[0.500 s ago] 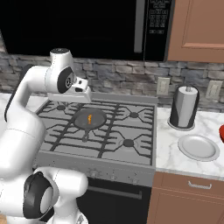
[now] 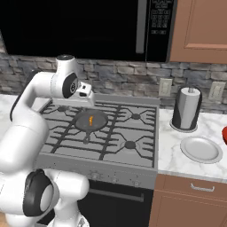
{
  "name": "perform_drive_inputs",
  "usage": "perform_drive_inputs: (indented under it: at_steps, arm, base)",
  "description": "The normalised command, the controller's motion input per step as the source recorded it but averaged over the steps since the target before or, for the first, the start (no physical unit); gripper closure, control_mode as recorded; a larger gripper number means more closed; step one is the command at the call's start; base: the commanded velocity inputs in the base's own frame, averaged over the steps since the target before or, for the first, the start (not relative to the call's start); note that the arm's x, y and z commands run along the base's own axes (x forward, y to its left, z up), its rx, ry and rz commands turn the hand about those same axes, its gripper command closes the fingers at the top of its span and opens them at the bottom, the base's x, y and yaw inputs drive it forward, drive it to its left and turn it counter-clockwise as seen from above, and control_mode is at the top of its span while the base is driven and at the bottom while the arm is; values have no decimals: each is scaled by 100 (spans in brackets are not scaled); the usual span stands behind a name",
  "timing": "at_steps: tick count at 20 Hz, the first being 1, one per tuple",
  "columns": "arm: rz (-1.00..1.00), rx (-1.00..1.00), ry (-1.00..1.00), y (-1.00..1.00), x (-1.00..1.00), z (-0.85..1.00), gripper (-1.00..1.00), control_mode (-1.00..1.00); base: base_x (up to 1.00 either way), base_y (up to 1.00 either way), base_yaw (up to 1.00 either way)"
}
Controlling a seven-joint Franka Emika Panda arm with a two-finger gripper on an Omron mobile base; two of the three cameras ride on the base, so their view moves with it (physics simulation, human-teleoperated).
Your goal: Place the shrimp on the plate and place the onion on the same plate.
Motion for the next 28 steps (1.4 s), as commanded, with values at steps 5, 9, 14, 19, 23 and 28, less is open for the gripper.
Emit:
perform_drive_inputs:
  at_steps: [5, 9, 14, 19, 23, 28]
  arm:
    - [0, 0, 1, 0, 54, -42, -100, -100]
    - [0, 0, 4, 0, 52, -44, -100, -100]
    - [0, 2, 6, 0, 42, -26, -100, -100]
    - [0, 0, 4, 2, 52, -23, -100, -100]
    - [0, 0, 0, 10, 47, -25, -100, -100]
    - [0, 0, 0, 11, 35, -32, -100, -100]
  base:
    - [0, 0, 0]
    - [0, 0, 0]
    - [0, 0, 0]
    - [0, 0, 0]
    - [0, 0, 0]
    - [0, 0, 0]
